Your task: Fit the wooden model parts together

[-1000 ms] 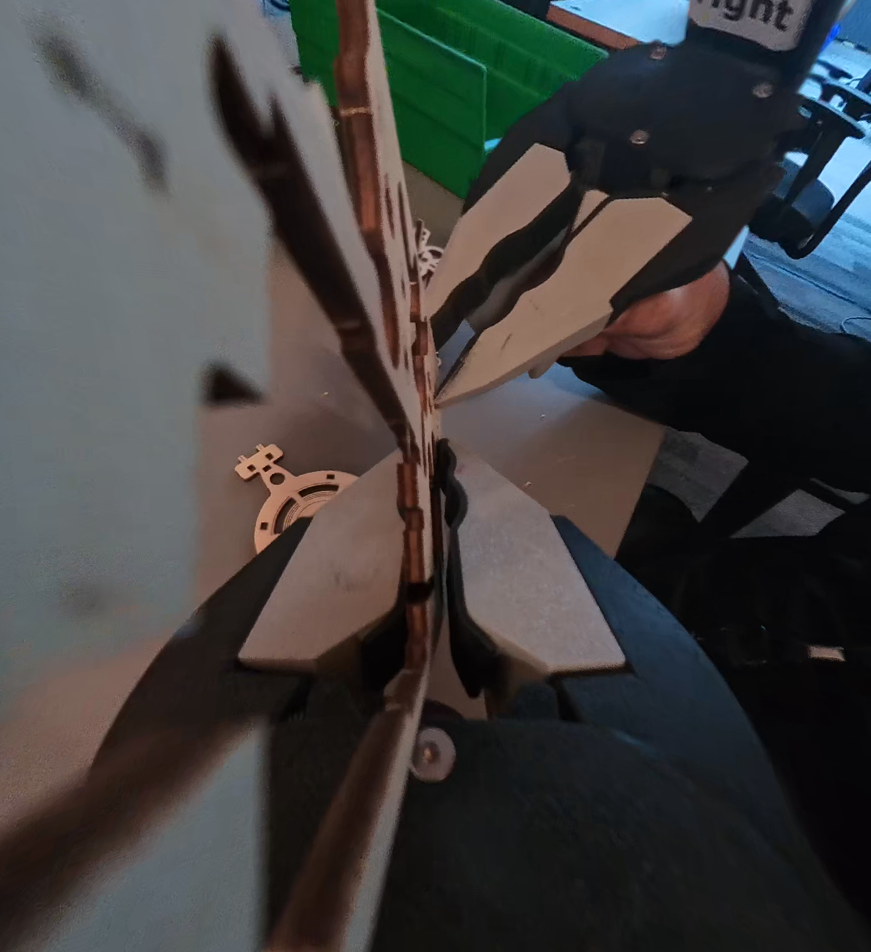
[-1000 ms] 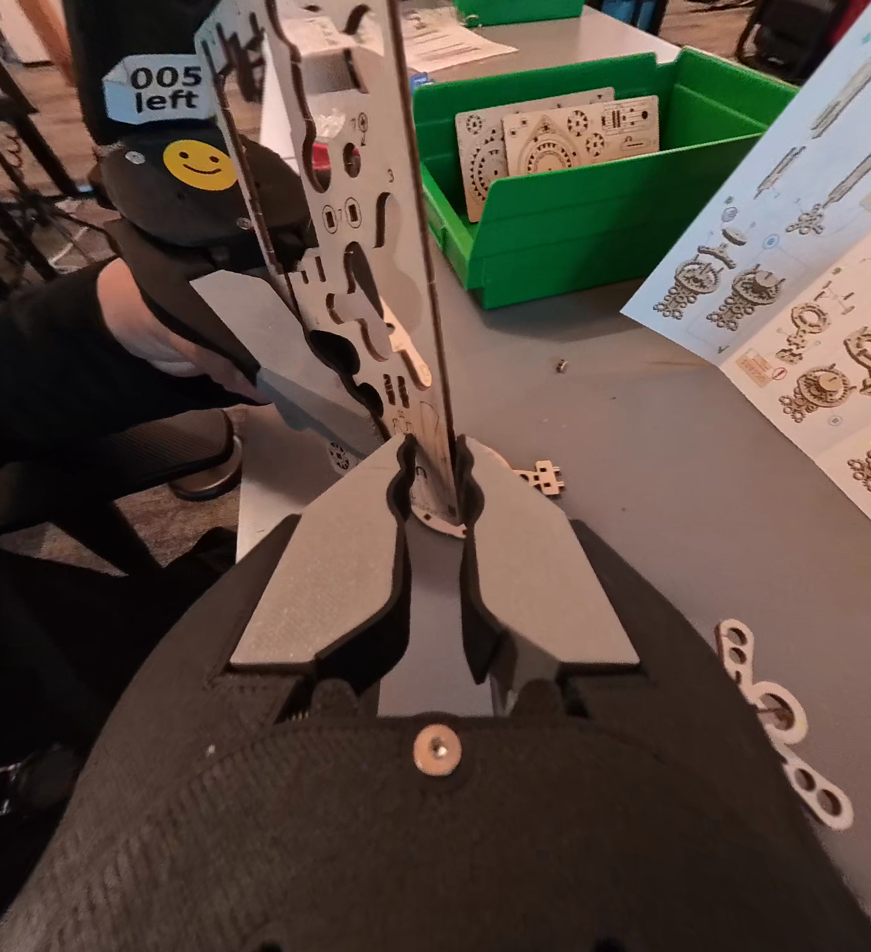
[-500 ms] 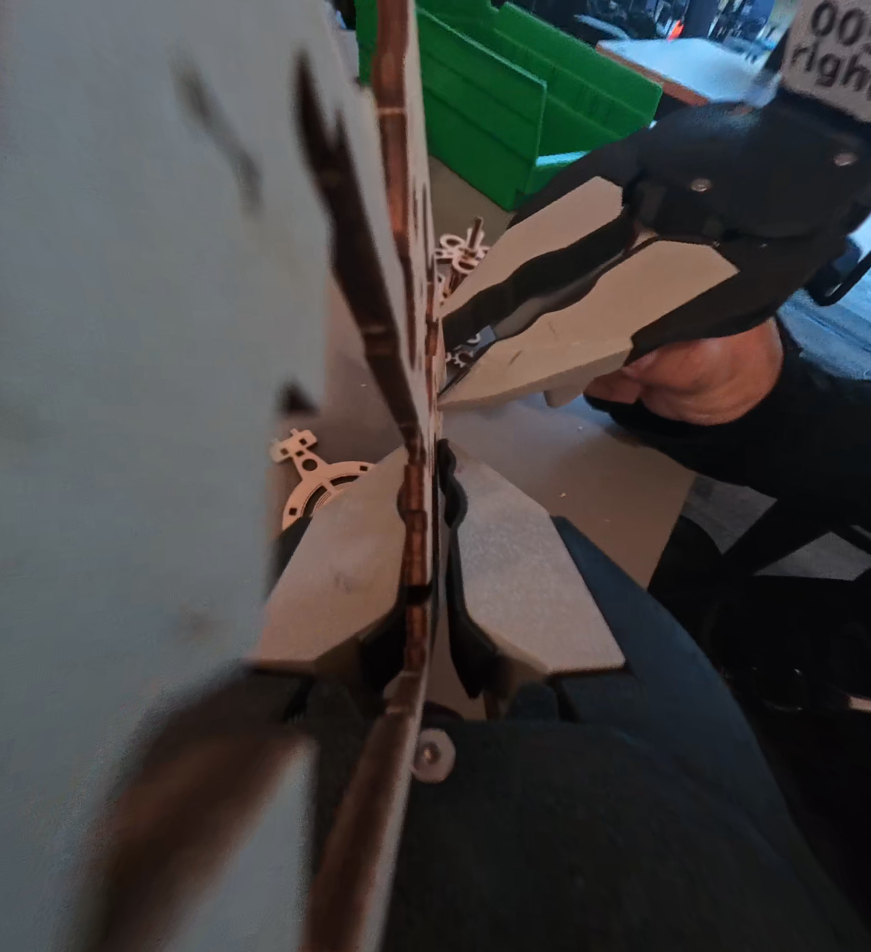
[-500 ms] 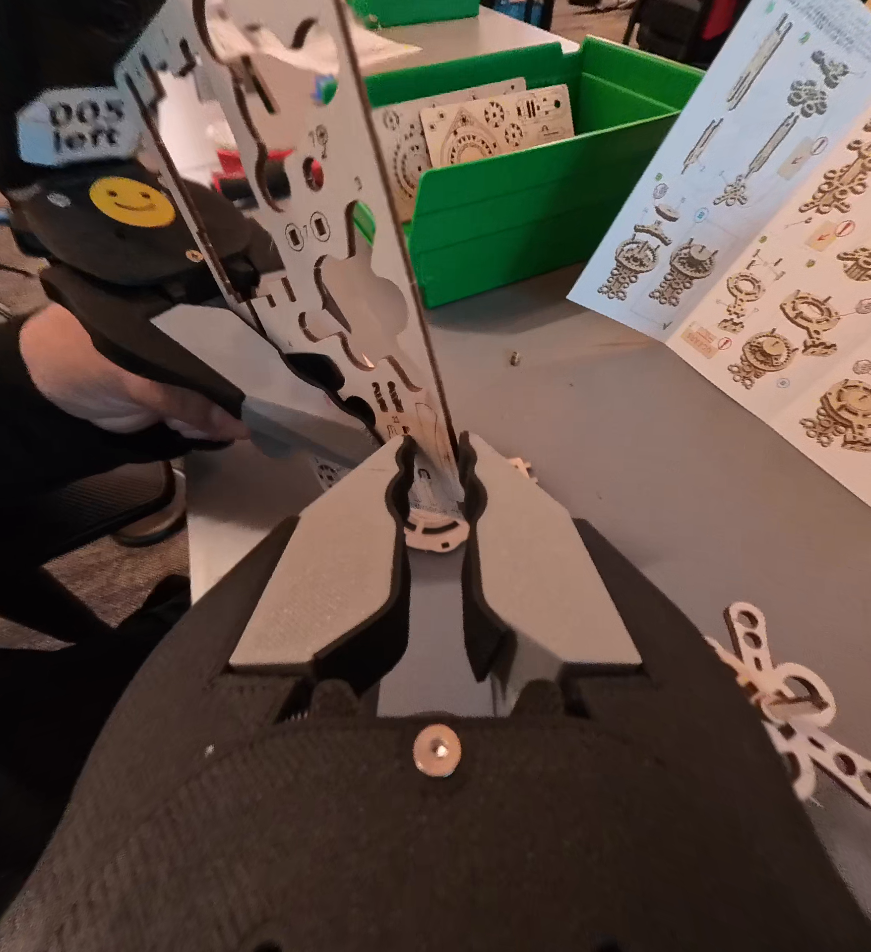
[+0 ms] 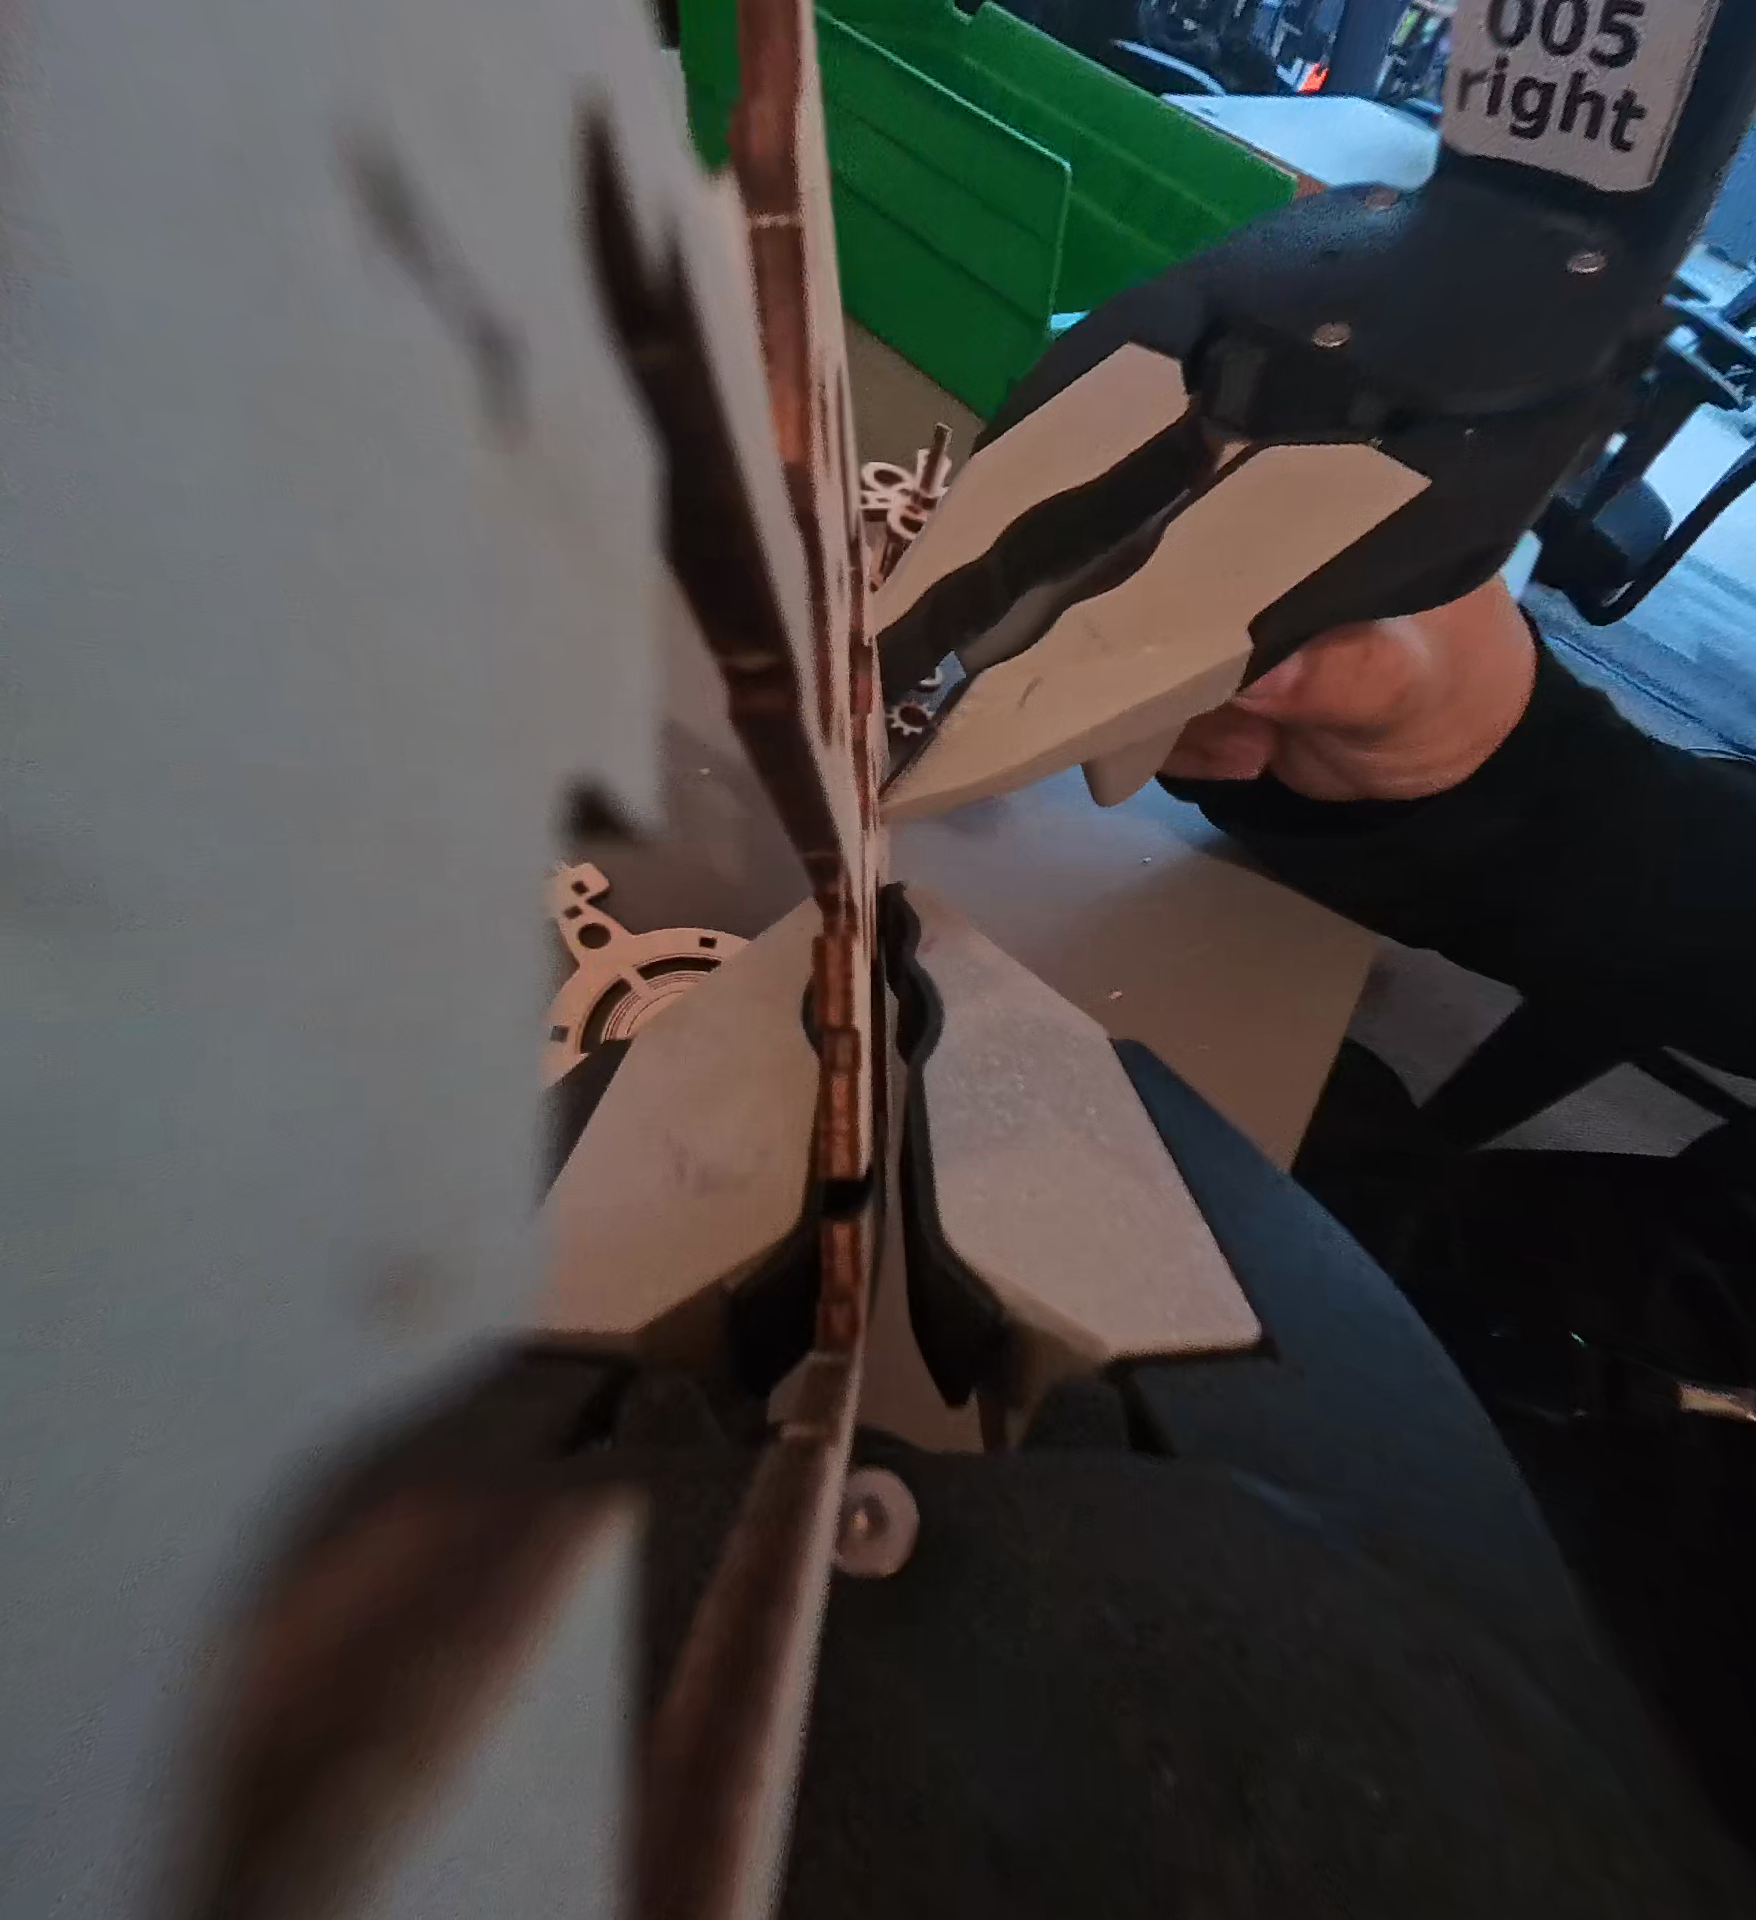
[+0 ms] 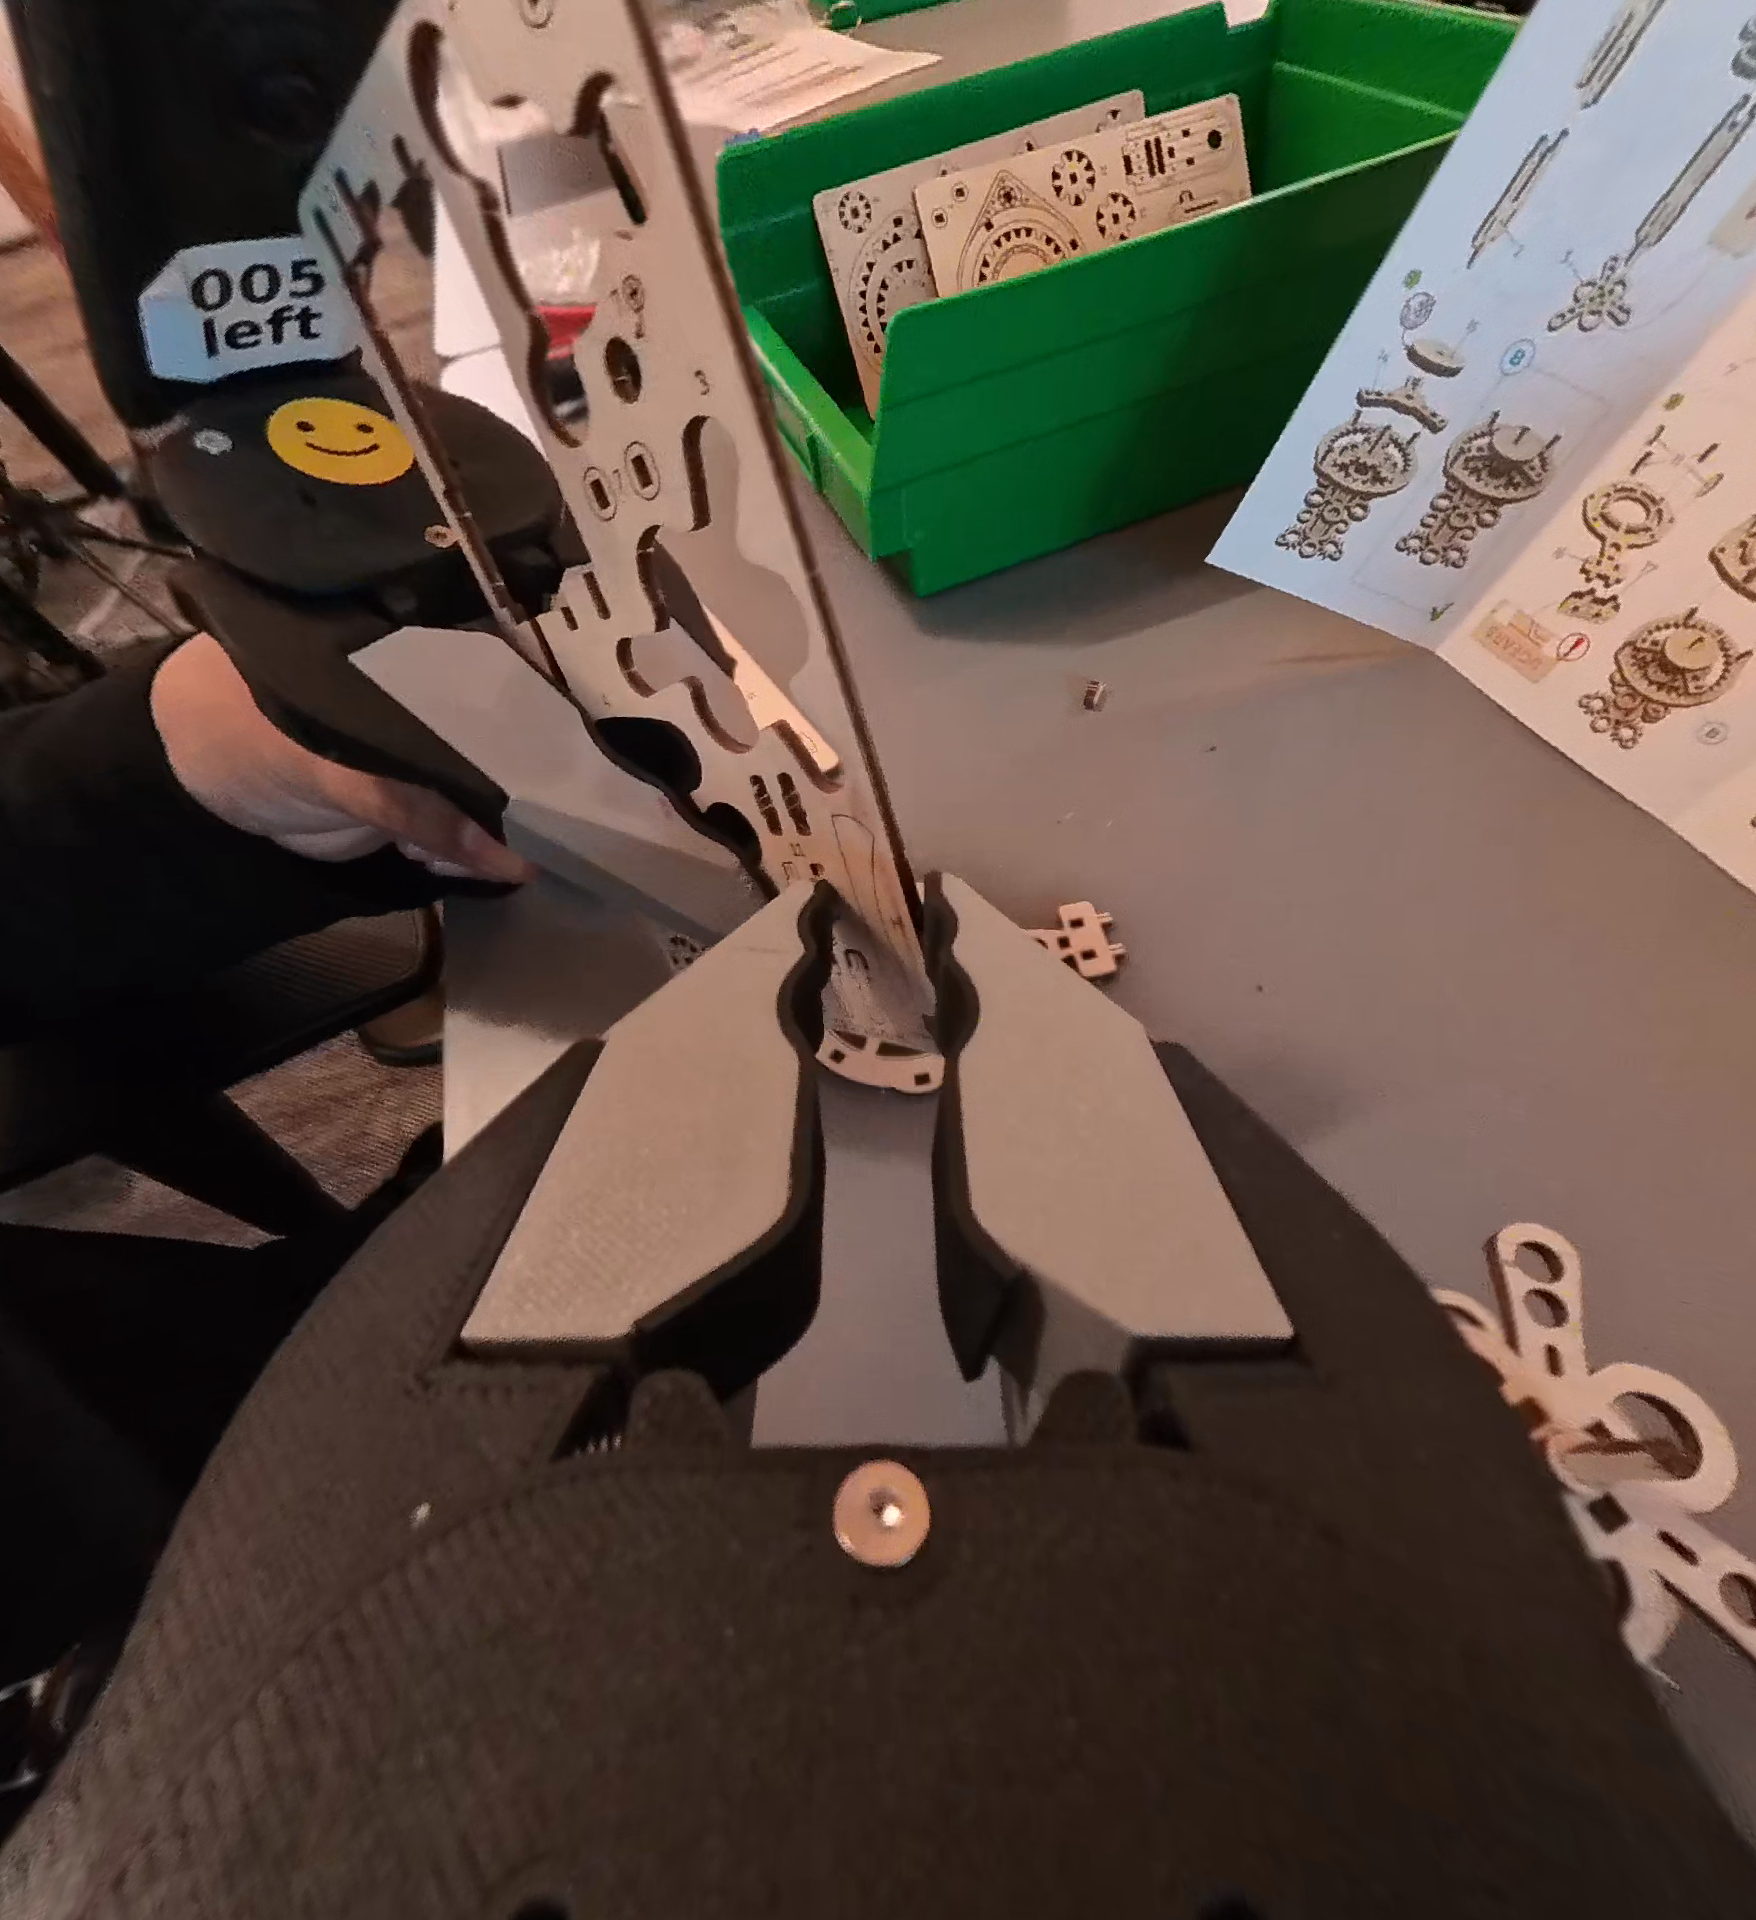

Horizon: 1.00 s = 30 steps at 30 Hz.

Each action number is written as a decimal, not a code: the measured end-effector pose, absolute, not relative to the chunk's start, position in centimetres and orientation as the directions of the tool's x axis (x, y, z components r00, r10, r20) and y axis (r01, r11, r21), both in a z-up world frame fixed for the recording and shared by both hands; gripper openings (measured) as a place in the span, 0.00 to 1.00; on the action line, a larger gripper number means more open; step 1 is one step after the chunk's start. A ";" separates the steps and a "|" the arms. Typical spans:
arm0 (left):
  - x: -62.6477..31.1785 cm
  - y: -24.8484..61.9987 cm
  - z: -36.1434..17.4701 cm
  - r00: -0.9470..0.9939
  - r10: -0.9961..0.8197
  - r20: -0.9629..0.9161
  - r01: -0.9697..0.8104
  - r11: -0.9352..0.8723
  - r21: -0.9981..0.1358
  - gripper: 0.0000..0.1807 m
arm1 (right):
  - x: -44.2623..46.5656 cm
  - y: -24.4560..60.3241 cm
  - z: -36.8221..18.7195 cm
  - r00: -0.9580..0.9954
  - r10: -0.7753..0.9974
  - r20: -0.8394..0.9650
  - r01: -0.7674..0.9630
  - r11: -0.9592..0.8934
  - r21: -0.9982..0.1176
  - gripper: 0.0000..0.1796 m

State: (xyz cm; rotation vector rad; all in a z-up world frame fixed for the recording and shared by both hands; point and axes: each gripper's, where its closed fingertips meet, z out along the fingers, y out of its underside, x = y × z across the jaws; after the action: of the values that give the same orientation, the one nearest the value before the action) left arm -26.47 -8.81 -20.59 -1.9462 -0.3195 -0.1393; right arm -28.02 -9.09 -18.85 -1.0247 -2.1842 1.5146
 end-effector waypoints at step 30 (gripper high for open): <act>-26.6 -8.4 -19.4 0.938 0.152 0.311 0.343 -0.286 -0.894 0.00 | -28.4 -8.6 -17.4 -0.684 0.729 0.023 0.228 0.244 -0.943 0.08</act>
State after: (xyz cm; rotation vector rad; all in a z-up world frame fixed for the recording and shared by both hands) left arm -26.59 -8.35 -19.41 -1.8672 -0.3635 -0.1939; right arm -28.40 -8.64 -17.39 -0.8714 -2.0598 1.4412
